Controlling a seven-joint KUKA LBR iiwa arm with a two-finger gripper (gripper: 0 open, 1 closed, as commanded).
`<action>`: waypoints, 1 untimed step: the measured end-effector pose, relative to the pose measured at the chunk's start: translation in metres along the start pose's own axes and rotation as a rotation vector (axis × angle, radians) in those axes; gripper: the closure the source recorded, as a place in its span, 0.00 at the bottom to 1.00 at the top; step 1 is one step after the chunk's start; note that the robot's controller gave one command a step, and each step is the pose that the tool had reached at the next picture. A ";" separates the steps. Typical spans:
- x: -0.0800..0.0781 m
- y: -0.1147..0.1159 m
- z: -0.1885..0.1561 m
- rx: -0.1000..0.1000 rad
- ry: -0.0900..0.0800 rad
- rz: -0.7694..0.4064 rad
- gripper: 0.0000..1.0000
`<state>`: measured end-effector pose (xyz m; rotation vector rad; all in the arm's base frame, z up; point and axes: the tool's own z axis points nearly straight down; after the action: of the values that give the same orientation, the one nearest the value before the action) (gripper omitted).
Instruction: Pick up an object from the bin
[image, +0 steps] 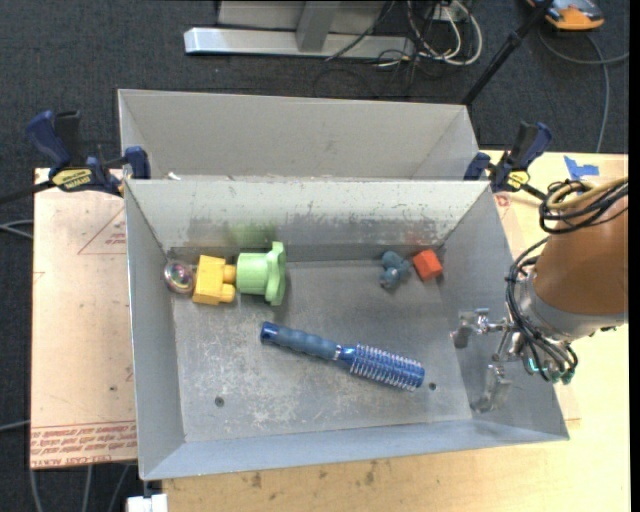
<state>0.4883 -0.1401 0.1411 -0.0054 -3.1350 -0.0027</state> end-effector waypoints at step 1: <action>-0.025 0.107 0.074 -0.003 -0.004 -0.154 0.00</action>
Offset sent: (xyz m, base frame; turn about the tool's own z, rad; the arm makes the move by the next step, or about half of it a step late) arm 0.0251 0.1013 -0.0711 -0.1449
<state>0.5134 -0.0332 0.0672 0.2363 -3.1302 -0.0076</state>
